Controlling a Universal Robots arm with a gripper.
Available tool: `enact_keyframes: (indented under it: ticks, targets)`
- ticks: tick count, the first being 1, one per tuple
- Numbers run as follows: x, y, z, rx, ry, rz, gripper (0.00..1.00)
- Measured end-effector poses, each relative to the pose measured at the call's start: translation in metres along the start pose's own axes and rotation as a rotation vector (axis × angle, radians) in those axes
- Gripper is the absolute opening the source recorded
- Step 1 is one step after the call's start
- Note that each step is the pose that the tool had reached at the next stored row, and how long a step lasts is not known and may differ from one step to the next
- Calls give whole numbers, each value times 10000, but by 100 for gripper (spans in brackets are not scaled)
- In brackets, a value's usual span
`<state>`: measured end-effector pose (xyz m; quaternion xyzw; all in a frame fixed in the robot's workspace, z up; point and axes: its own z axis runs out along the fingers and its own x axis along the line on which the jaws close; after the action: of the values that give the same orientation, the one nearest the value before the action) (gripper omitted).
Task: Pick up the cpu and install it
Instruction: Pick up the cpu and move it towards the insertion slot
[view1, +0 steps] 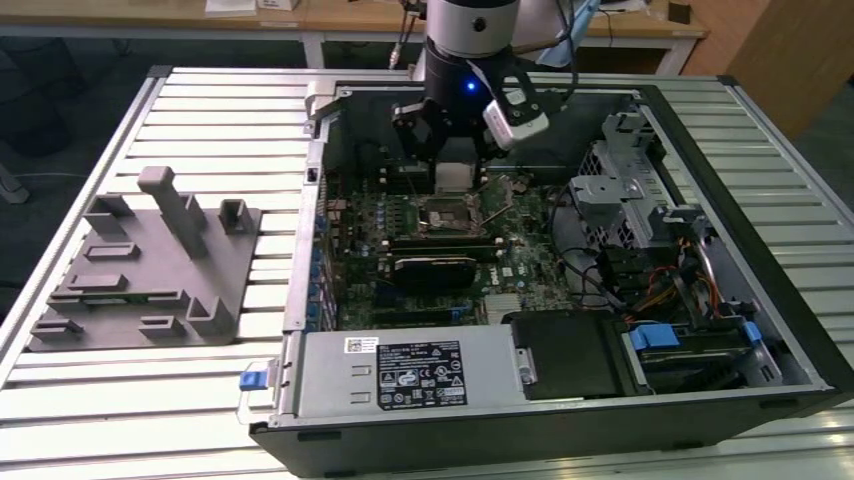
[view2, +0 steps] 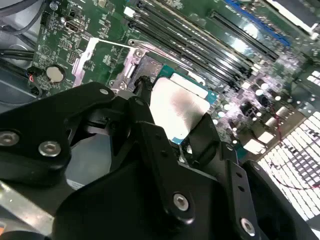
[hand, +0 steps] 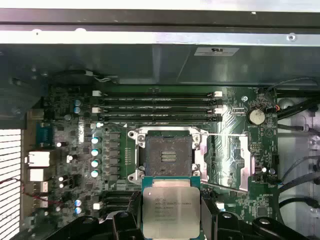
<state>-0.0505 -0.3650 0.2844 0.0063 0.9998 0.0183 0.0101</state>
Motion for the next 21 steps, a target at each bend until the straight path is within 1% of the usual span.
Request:
enact_keyframes:
  ticks: [6,11,15,21]
  targets:
    - [-2,2,8,1,2,0,55]
    - [0,9,87,3,2,0,55]
    - [1,21,121,3,3,-1,55]
    - [-4,49,200,7,4,0,55]
